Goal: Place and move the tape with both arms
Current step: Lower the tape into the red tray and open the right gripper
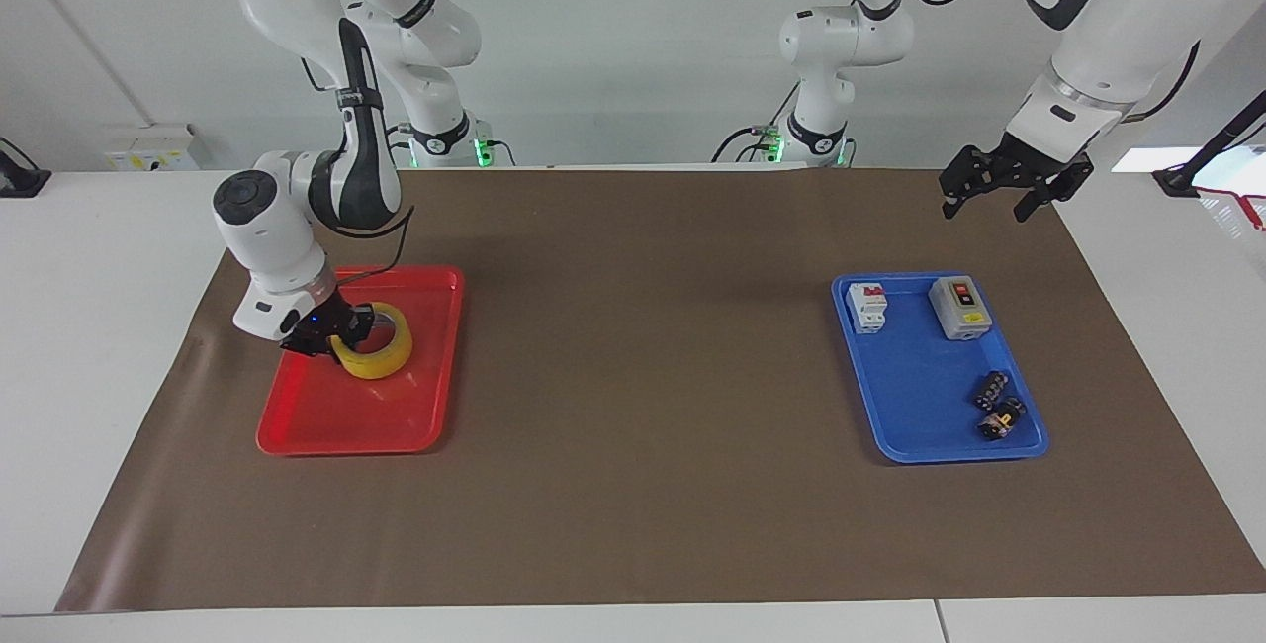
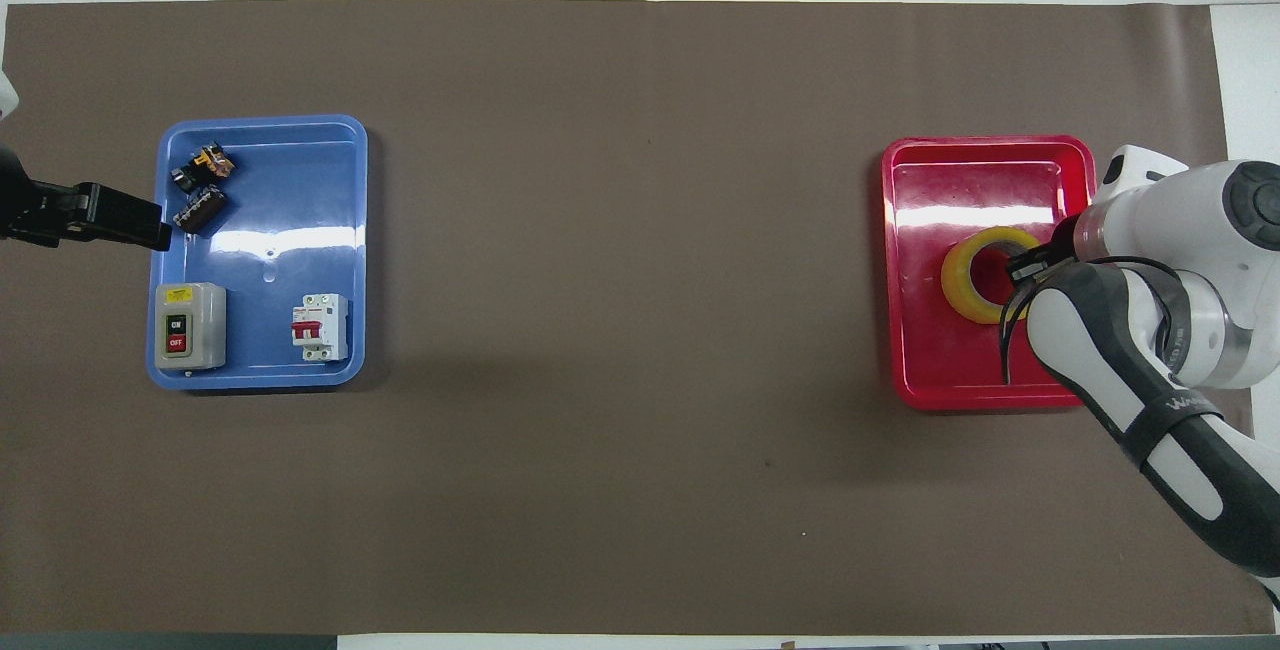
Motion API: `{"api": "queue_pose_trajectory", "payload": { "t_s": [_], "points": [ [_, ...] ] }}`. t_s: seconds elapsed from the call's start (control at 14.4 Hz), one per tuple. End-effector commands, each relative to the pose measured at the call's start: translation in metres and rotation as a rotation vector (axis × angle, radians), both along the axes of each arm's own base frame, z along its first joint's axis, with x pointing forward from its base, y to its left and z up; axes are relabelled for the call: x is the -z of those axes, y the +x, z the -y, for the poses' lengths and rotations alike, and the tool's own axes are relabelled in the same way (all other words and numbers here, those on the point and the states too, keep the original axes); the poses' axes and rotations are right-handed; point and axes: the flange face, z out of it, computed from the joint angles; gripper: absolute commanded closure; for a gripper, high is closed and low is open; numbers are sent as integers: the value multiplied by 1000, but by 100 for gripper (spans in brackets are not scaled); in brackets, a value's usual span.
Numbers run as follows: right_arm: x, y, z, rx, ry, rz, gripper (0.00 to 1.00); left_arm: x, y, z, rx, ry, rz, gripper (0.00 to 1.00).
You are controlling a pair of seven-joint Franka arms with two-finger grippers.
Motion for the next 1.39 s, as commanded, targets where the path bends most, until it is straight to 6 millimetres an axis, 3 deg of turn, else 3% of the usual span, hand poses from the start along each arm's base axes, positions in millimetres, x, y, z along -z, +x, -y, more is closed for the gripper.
{"api": "queue_pose_trajectory", "payload": {
  "t_s": [0.0,0.21,0.42,0.62,0.9,1.11,1.32],
  "points": [
    [-4,-3,2,-2,-3,17,0,-1,-7,-4,-16,-13,7,0],
    [-13,4,2,-3,-5,30,0,-1,-7,-4,-16,-13,7,0],
    [-51,21,-7,163,4,68,0,-1,-7,-4,-16,-13,7,0],
    [-83,32,-38,302,7,29,0,-1,-7,-4,-16,-13,7,0],
    [-157,29,-64,467,6,25,0,-1,-7,-4,-16,-13,7,0],
    [-236,25,-63,522,3,-14,0,-1,-7,-4,-16,-13,7,0],
    [-290,14,-59,535,5,-16,0,-1,-7,-4,-16,-13,7,0]
  ]
}}
